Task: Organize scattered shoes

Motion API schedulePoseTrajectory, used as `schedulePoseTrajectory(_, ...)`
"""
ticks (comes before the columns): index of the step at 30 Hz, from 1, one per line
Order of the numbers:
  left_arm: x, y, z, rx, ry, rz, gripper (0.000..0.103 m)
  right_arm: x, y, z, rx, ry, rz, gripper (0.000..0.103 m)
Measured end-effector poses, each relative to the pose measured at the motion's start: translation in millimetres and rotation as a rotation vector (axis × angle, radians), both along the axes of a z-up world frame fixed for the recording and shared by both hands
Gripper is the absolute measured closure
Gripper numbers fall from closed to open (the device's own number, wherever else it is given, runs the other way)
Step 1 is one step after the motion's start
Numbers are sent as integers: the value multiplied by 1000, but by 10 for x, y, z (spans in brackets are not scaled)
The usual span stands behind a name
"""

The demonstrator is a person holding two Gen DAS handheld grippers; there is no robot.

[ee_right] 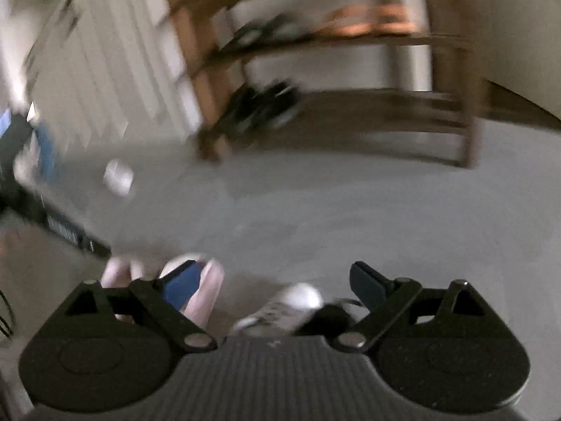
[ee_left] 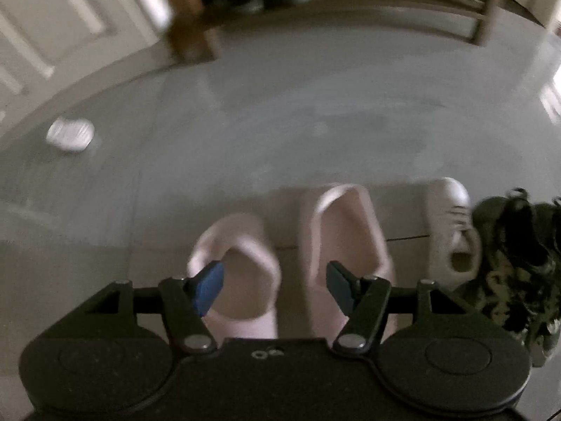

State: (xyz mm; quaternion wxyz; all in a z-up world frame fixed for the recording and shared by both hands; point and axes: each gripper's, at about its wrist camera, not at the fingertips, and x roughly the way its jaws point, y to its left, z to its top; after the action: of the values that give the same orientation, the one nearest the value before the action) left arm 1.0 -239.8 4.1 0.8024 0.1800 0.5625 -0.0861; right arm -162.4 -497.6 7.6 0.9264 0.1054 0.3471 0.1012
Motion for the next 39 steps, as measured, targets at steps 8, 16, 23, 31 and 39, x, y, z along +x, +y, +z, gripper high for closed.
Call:
schedulePoseTrajectory(8,-122,234,-142,-13,38,47,38,44,748,-570,38,150,189,10)
schedulePoseTrajectory(16,-10,107,-128,-57,84,19,38,198,788,-573,-86,282,152,9)
schedulePoseTrajectory(23,78,-5,-22,-60,26,-39,38,480,811,-745,-111,393,89,11)
schedulePoseTrajectory(31,57,82,-90,-113,52,-62,38,681,745,-909,-196,385,-16,65)
schedulePoseTrajectory(39,21,67,-114,-107,54,-89,38,554,630,-873,-134,330,-34,77)
